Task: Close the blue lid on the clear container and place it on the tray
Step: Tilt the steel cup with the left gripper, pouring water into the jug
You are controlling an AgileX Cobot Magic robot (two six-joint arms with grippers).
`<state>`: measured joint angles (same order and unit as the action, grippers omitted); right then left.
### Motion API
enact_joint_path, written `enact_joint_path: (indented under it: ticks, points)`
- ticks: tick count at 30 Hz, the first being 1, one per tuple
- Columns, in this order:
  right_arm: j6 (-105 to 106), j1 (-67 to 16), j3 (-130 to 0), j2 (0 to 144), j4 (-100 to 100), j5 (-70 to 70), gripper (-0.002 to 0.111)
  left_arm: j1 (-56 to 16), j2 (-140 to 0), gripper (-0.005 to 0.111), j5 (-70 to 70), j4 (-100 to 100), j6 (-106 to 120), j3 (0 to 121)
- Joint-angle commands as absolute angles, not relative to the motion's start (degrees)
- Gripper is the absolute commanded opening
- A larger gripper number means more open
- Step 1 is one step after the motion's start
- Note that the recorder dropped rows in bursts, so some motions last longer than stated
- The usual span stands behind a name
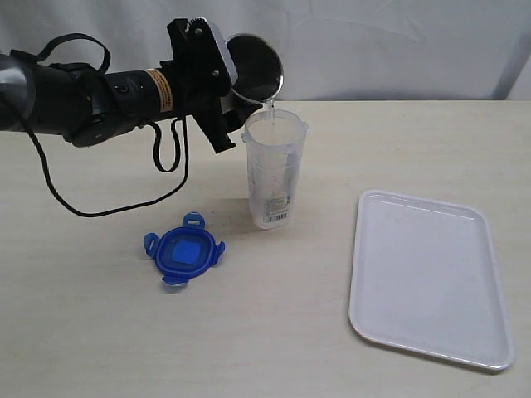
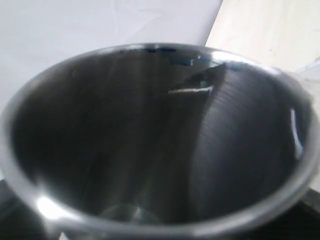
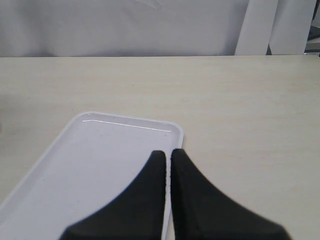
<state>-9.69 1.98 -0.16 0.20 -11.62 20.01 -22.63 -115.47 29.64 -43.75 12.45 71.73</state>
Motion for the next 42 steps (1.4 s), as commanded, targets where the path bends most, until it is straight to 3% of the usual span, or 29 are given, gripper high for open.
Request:
enact_joint_path:
  ticks: [1,42]
  points:
    - [-9.88,1.84,0.0,0.0,-11.45,20.05,0.004,-22.69,-114.27,0.0,32.39,-42.81,13.91,72.74]
    - [-9.88,1.84,0.0,0.0,-11.45,20.05,0.004,-22.69,-114.27,0.0,31.94,-42.81,21.35,72.74]
